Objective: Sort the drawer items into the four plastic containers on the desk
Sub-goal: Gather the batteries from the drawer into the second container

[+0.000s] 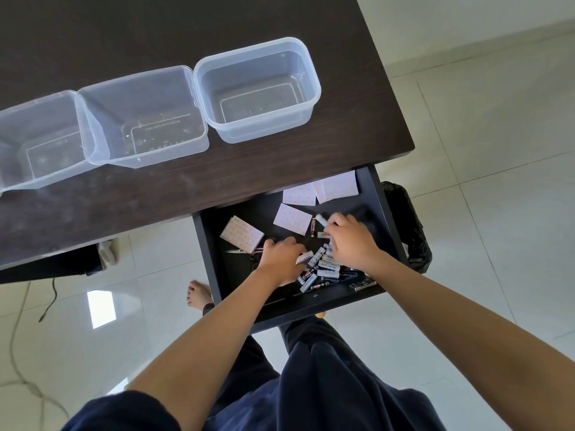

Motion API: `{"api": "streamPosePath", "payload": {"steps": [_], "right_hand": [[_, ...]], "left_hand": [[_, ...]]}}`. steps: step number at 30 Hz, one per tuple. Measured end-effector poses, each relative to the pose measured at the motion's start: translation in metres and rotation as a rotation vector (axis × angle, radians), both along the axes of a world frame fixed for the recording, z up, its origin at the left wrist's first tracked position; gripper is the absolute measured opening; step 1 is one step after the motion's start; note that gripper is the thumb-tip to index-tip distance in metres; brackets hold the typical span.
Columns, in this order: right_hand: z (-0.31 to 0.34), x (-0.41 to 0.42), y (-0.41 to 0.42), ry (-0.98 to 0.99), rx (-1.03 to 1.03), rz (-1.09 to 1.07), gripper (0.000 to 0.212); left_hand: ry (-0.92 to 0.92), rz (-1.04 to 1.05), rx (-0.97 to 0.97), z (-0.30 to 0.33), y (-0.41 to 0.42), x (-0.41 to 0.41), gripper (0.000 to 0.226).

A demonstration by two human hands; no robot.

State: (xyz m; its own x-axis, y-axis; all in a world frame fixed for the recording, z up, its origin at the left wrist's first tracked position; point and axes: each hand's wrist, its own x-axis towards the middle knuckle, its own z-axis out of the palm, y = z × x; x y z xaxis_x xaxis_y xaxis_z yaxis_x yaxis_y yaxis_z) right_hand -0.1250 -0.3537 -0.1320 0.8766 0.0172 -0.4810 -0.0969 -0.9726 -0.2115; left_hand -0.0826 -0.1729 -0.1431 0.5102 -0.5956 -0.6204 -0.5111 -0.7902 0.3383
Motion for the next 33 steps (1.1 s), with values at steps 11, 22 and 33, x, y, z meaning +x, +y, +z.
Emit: {"api": "streamPosePath", "payload": {"steps": [11,22,33], "right_hand": [[-0.001,0.014,0.005,0.110,0.112,0.100,0.064],[0.001,0.001,-0.006,0.230,0.197,0.069,0.069],[-0.006,-0.018,-0.011,0.363,0.241,0.062,0.050]], "left_hand": [[-0.047,-0.136,0.105,0.006,0.008,-0.008,0.070],[0.005,-0.141,0.059,0.004,-0.005,-0.014,0.075],[0.111,-0.048,-0.043,0.000,-0.018,-0.024,0.062]]}}
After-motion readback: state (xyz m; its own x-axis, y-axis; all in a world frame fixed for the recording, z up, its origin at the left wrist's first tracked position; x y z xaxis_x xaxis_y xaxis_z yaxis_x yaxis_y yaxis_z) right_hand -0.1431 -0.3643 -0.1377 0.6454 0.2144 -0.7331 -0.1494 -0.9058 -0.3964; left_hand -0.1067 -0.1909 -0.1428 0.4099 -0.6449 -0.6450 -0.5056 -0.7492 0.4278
